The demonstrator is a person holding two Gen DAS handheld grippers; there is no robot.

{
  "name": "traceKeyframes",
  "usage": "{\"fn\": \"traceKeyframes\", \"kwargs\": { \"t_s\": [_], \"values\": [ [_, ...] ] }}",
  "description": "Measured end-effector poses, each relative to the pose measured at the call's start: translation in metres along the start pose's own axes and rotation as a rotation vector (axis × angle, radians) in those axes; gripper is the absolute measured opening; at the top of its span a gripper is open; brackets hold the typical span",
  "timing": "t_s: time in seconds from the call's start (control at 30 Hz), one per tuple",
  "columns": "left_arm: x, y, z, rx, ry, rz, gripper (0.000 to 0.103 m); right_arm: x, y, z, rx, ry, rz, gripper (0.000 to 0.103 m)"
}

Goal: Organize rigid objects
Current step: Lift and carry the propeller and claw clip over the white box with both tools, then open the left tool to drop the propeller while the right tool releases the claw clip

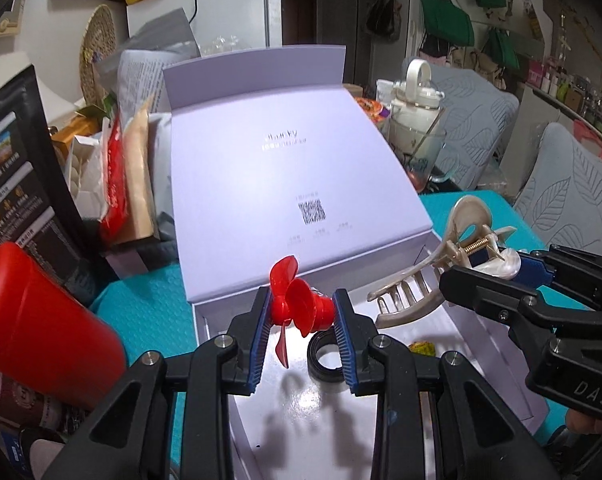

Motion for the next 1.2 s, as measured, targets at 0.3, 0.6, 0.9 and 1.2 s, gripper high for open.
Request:
{"fn": "traceKeyframes", "kwargs": {
  "t_s": [0.3, 0.6, 0.9, 1.2],
  "values": [
    [-0.020, 0.002, 0.009, 0.005, 0.066, 0.000, 0.030, -0.019, 0.000, 0.008, -0.008, 0.035, -0.020, 0.034],
    [-0.035, 0.005, 0.015, 0.040, 0.142, 0.019, 0.030, -0.031, -0.003, 0.014, -0.044, 0.075, -0.063, 0.034],
    [-0.048, 0.009, 0.018, 0.089, 0.220, 0.018, 0.030, -0.034, -0.005, 0.016, -0.057, 0.095, -0.078, 0.035],
    [-0.046, 0.011, 0.017, 0.079, 0.217, -0.018, 0.048, -0.034, -0.007, 0.016, -0.058, 0.103, -0.063, 0.044]
  ]
}}
Point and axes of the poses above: each gripper's, at about its wrist camera, not at the fingertips, and x roughly against the way its jaws point, y to its left, z to its underside, the point moved 3 cm from there along -x, roughly the way its jaws point, and after that the axes turned 14 degrees about x, right-handed, at the moved point
